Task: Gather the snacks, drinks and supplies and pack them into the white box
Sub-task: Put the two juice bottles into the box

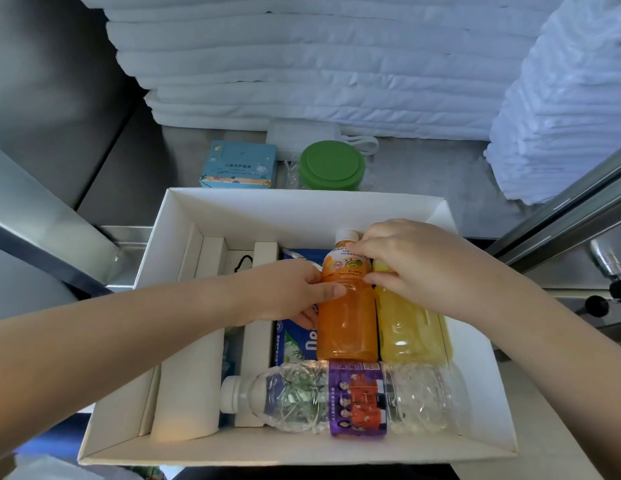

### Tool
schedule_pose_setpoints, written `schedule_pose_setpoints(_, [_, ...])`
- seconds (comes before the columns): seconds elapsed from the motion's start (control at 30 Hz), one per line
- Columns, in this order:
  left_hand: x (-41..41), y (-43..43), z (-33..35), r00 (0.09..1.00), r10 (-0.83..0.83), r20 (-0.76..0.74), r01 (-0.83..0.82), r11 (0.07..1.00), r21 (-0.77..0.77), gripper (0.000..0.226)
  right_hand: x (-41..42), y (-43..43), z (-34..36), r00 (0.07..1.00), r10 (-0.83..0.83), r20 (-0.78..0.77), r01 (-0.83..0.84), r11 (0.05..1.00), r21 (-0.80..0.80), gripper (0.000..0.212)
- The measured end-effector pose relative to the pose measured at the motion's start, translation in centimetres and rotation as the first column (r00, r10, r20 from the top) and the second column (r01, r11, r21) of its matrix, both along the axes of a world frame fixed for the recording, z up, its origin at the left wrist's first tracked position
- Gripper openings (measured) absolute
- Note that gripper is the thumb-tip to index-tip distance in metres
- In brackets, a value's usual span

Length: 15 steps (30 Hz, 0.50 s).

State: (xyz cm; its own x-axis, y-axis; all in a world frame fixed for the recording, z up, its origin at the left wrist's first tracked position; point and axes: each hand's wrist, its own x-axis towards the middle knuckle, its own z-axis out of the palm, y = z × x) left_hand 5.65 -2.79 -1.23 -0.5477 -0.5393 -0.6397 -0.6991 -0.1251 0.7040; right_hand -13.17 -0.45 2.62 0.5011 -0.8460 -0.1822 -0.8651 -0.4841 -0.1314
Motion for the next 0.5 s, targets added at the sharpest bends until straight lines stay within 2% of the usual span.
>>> schedule_pose_setpoints(0.13, [0.01,-0.2,-0.44,1.0,0.007,-0.018,-0.007,1.0,-0.001,0.038,-0.13,-0.17,-0.49,1.0,0.004,0.02,-0.004,1.0,-0.014,0.038])
schedule_pose_setpoints(0.23, [0.28,-0.56,-0.15,0.993,-0.112,0.03,0.115,0.988,-0.103,0.042,-0.26,-0.14,-0.42,0.998,-0.003,0.059,0.004,1.0,-0.014,0.037])
schedule_pose_setpoints(0.33, [0.49,-0.68,0.41,0.972,-0.227,0.068,0.234,0.963,-0.131,0.046,-0.5,0.16,0.09,0.99,-0.026,0.138,0.021,0.999,0.04,0.038])
schedule_pose_setpoints(0.5, [0.11,-0.25,-0.14,0.974,-0.209,0.087,0.221,0.96,-0.171,0.044,-0.42,0.44,0.01,0.996,-0.022,0.082,0.016,0.997,0.076,0.038])
